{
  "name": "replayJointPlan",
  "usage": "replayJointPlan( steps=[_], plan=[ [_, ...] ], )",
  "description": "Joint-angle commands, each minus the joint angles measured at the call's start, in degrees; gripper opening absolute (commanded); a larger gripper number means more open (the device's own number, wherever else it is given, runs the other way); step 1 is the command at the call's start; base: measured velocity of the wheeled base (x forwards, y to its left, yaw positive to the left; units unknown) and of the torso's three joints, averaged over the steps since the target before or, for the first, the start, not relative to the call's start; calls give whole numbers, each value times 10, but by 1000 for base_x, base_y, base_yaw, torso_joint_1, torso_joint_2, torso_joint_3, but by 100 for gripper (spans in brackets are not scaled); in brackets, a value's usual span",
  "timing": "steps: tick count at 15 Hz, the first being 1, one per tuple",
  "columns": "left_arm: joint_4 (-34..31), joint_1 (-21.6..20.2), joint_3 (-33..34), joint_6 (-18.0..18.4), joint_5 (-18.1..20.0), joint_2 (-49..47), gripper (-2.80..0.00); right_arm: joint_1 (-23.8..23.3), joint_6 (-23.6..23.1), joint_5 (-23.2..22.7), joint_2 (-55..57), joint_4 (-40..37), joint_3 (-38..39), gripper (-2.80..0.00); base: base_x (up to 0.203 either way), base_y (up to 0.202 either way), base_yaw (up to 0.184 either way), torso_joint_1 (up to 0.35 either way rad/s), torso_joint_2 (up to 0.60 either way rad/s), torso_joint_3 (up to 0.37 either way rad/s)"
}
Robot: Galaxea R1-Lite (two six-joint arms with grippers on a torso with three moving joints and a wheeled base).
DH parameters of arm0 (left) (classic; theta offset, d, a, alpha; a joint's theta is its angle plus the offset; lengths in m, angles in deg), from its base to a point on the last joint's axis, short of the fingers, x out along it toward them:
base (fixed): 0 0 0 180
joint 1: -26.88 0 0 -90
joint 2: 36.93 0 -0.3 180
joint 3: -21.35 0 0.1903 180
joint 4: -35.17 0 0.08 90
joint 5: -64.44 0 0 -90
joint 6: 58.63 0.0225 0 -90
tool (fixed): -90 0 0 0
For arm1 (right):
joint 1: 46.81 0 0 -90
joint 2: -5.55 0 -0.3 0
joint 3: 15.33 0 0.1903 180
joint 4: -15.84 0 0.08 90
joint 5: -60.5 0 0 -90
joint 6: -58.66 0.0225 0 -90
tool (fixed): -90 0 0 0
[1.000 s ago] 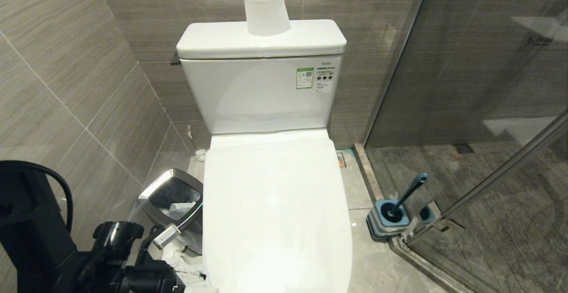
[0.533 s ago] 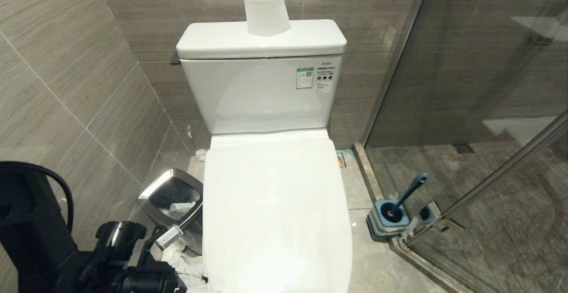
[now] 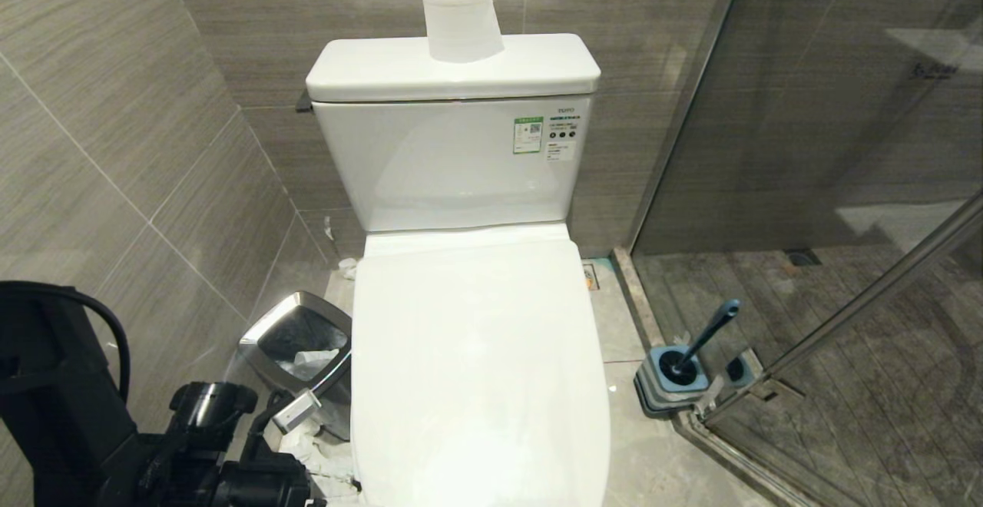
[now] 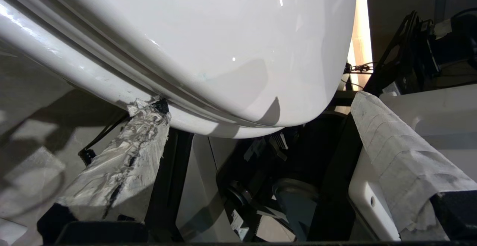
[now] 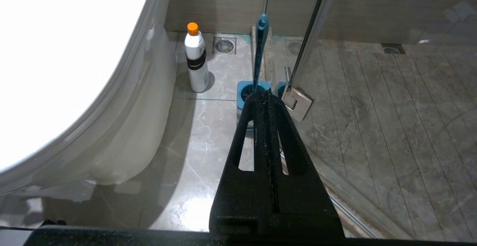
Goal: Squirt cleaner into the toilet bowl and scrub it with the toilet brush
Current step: Use the left hand to lift the toilet lid slightly
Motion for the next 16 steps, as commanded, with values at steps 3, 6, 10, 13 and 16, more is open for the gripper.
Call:
replayJointPlan(
  steps=[3,6,10,13,16],
  plan=[
    [-3,10,-2,6,2,2,0,0,0,0,0,0,0,-280,0,0,0,0,0,0],
    [-5,20,-5,4,-18,3,0,0,0,0,0,0,0,-280,0,0,0,0,0,0],
    [-20,27,-15,-2,-32,10,0,0,0,0,0,0,0,-280,0,0,0,0,0,0],
    [-20,28,-21,-32,-29,16,0,0,0,0,0,0,0,-280,0,0,0,0,0,0],
    [-18,40,-22,-76,-27,22,0,0,0,0,0,0,0,-280,0,0,0,0,0,0]
  ],
)
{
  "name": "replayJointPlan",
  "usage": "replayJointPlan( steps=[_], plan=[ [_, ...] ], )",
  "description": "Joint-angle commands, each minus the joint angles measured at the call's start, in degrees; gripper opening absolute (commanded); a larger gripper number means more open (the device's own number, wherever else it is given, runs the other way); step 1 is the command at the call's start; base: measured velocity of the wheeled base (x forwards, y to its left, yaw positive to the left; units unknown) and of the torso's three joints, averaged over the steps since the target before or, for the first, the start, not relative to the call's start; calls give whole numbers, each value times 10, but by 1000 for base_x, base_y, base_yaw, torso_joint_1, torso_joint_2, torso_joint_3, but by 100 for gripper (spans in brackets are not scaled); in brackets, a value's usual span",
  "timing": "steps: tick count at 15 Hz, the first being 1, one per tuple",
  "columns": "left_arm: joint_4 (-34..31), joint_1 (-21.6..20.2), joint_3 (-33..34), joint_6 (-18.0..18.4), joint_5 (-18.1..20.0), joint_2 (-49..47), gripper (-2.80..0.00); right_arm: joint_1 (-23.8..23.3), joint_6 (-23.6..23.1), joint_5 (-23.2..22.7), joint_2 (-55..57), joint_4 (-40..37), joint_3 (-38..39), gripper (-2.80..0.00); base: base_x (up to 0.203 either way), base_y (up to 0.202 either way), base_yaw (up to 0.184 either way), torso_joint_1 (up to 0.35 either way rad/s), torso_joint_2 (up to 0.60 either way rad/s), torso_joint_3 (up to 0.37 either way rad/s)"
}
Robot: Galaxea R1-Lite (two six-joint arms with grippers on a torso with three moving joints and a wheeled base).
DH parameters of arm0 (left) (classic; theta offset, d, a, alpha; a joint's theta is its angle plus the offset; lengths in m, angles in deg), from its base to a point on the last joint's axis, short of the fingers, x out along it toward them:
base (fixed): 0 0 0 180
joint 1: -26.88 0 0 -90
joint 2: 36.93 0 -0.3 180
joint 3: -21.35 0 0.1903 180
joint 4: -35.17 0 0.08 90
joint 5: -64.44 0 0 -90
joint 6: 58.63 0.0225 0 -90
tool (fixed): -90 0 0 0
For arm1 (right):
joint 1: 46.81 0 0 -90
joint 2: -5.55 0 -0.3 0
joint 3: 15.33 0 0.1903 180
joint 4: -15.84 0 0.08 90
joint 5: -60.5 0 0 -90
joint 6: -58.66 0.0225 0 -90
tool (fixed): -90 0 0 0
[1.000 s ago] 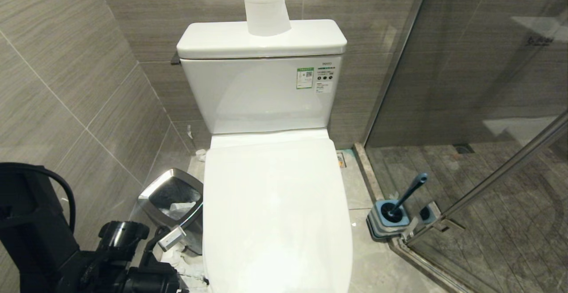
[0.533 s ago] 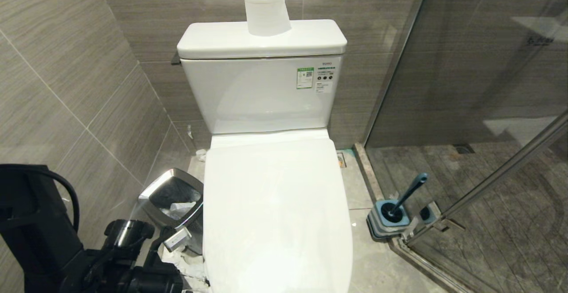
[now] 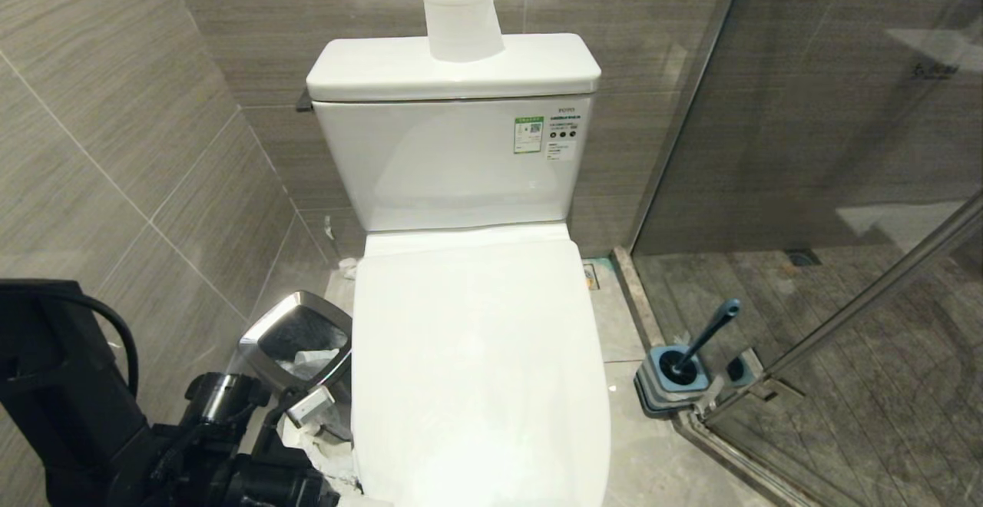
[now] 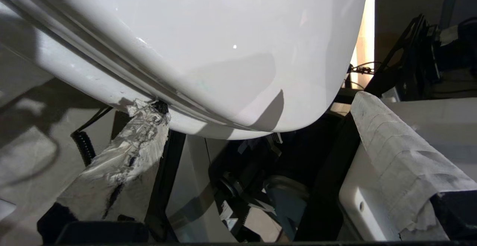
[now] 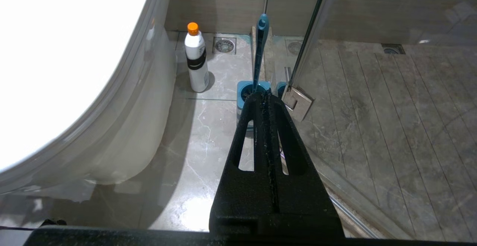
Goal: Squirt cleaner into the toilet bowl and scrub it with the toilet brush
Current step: Use the left hand to lift the toilet lid slightly
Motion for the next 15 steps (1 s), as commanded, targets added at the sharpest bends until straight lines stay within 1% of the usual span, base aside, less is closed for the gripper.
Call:
replayJointPlan(
  steps=[1,2,5,7,10,12,13,15],
  plan=[
    [4,7,-1,-24,11,7,0,0,0,0,0,0,0,-280,0,0,0,0,0,0],
    [4,8,-2,-37,19,8,0,0,0,0,0,0,0,-280,0,0,0,0,0,0],
    [4,3,-3,-57,53,9,0,0,0,0,0,0,0,-280,0,0,0,0,0,0],
    [3,-10,-1,-67,94,9,0,0,0,0,0,0,0,-280,0,0,0,0,0,0],
    [2,-34,6,-72,165,7,0,0,0,0,0,0,0,-280,0,0,0,0,0,0],
    [2,-44,7,-72,199,5,0,0,0,0,0,0,0,-280,0,0,0,0,0,0],
    [2,-45,6,-71,206,4,0,0,0,0,0,0,0,-280,0,0,0,0,0,0],
    [4,-45,5,-71,207,4,0,0,0,0,0,0,0,-280,0,0,0,0,0,0]
  ],
)
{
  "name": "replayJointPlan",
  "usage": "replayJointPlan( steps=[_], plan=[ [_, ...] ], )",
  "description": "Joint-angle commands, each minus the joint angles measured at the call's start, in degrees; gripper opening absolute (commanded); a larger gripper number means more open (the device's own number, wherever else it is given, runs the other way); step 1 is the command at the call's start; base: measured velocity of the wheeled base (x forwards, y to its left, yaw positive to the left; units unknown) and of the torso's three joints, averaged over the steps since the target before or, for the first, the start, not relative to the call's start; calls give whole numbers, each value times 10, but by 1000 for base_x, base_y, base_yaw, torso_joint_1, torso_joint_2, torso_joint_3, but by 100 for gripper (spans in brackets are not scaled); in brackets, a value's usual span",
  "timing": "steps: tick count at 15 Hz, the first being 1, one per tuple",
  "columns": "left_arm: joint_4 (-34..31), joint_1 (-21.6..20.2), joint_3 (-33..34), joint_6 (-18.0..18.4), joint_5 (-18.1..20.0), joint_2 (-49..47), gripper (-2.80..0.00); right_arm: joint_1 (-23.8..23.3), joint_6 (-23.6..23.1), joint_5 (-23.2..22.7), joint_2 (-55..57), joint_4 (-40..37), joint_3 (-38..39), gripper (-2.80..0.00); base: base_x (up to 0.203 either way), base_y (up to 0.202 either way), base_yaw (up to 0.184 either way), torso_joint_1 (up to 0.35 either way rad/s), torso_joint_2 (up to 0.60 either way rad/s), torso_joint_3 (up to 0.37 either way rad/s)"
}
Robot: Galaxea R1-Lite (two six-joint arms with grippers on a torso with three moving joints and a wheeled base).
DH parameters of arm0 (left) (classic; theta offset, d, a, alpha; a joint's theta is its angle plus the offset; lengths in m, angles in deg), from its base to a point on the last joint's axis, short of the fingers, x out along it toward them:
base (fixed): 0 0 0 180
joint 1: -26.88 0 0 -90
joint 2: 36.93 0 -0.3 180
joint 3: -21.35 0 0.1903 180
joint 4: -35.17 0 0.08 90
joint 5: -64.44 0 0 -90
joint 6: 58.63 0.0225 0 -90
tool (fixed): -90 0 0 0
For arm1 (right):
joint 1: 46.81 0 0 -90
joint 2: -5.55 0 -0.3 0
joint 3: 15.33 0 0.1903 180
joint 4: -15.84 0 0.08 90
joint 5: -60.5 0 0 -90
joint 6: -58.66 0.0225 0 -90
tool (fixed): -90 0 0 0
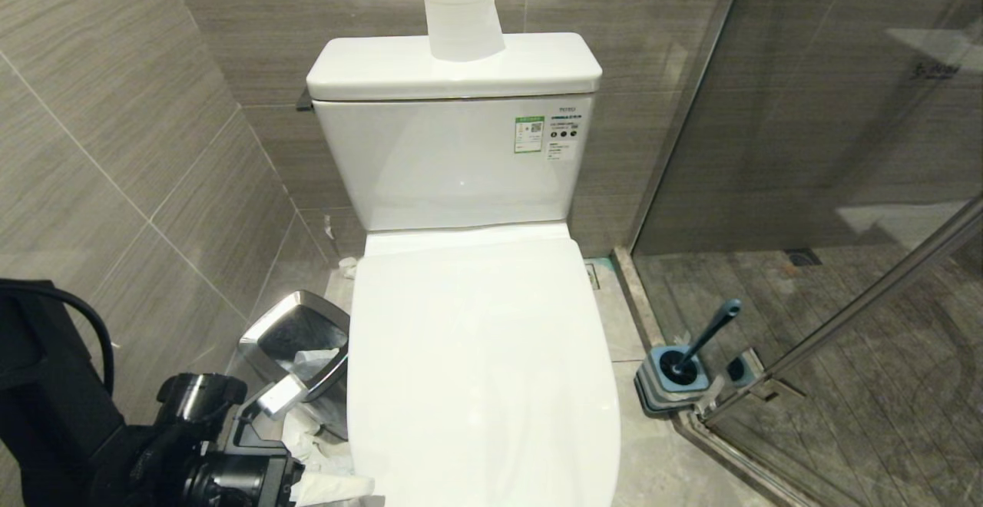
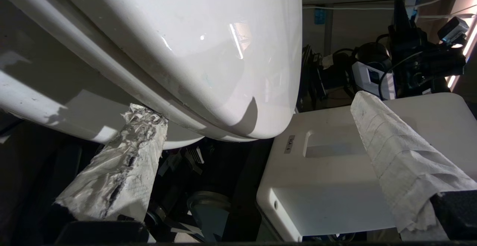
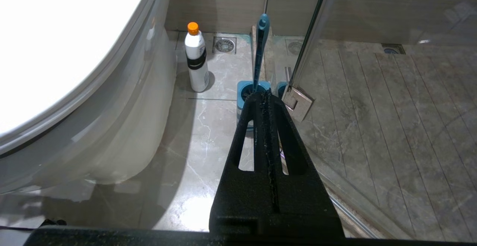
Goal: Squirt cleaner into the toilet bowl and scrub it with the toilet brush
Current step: Use the left hand to lift the toilet lid slightly
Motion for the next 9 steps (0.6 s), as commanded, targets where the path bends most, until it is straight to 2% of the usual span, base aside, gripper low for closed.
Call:
replayJointPlan(
  steps=[1,9],
  plan=[
    [4,-1,-1,1,4,-1,0,0,0,0,0,0,0,-280,0,0,0,0,0,0],
    [12,6,-6,4,15,16,0,0,0,0,0,0,0,-280,0,0,0,0,0,0]
  ],
)
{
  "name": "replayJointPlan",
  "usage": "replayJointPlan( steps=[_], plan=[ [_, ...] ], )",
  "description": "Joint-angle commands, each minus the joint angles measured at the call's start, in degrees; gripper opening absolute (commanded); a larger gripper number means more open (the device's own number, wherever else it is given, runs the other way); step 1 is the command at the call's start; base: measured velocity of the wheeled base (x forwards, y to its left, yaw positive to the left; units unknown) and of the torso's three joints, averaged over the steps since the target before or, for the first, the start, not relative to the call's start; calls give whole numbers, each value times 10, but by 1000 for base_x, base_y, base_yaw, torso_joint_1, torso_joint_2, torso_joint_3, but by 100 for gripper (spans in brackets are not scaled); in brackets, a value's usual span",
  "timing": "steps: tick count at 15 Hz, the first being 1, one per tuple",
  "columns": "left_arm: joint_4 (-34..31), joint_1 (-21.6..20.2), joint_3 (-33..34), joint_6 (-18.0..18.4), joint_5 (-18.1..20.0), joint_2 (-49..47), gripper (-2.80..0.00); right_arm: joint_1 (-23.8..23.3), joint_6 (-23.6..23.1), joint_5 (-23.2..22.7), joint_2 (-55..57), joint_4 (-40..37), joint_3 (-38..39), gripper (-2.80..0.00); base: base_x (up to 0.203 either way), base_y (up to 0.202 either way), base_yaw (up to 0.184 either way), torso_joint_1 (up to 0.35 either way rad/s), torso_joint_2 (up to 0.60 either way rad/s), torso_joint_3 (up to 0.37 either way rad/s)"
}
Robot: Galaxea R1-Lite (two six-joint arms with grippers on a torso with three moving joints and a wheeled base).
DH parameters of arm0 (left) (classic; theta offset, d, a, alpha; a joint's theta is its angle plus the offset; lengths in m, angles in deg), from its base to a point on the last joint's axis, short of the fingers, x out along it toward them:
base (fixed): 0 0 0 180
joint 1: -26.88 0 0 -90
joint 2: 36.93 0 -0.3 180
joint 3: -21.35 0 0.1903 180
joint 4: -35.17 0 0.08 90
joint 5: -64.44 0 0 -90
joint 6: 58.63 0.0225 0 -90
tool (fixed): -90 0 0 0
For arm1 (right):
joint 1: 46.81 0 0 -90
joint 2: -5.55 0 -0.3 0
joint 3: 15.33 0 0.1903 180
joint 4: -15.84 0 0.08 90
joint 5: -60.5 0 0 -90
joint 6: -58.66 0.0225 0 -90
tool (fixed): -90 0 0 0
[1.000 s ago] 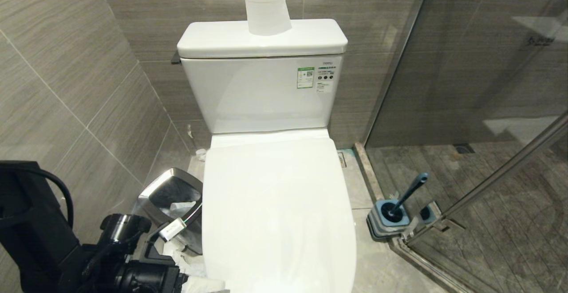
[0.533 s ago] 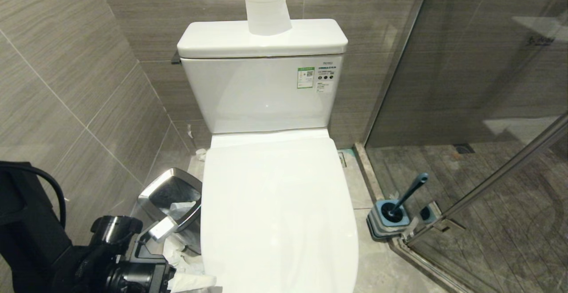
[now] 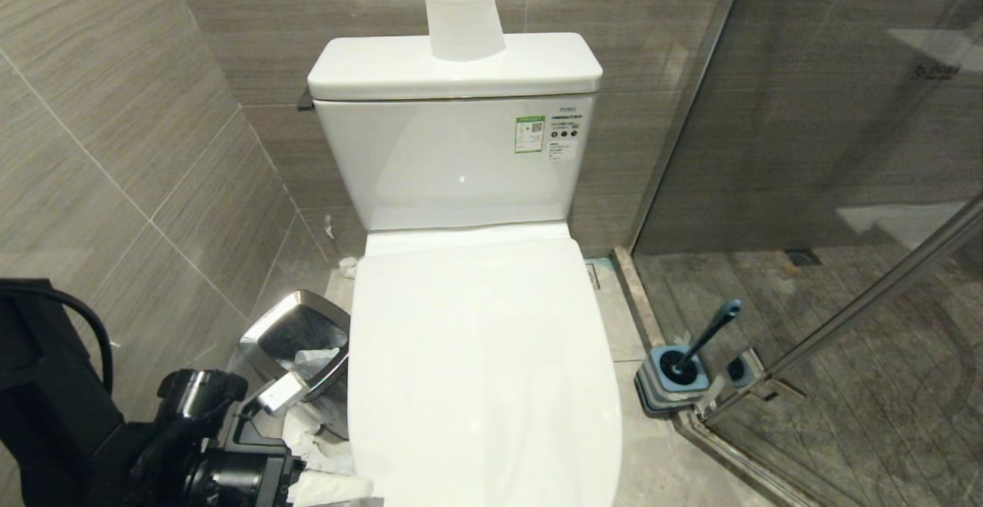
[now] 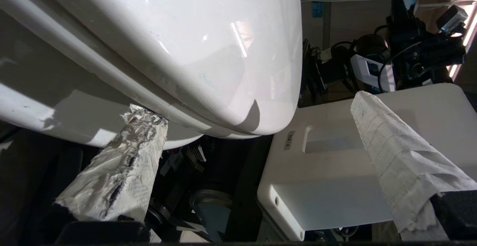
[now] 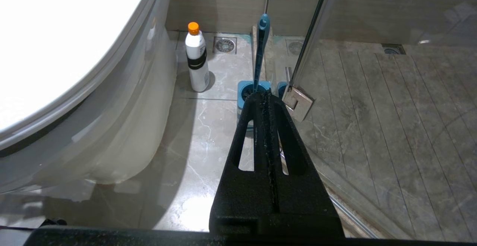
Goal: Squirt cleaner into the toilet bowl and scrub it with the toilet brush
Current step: Use the left hand to lift the toilet lid slightly
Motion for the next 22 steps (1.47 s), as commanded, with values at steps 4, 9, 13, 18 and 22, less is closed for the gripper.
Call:
replayJointPlan(
  steps=[4,9,13,18,22],
  plan=[
    [1,0,-5,-7,3,34,0,-1,0,0,0,0,0,-280,0,0,0,0,0,0],
    [-1,12,-30,-37,1,59,0,0,0,0,0,0,0,-280,0,0,0,0,0,0],
    [-1,22,-83,-68,-1,71,0,0,0,0,0,0,0,-280,0,0,0,0,0,0],
    [-1,26,-84,-76,-5,88,0,0,0,0,0,0,0,-280,0,0,0,0,0,0],
    [0,22,-81,-75,-5,103,0,0,0,0,0,0,0,-280,0,0,0,0,0,0]
  ],
)
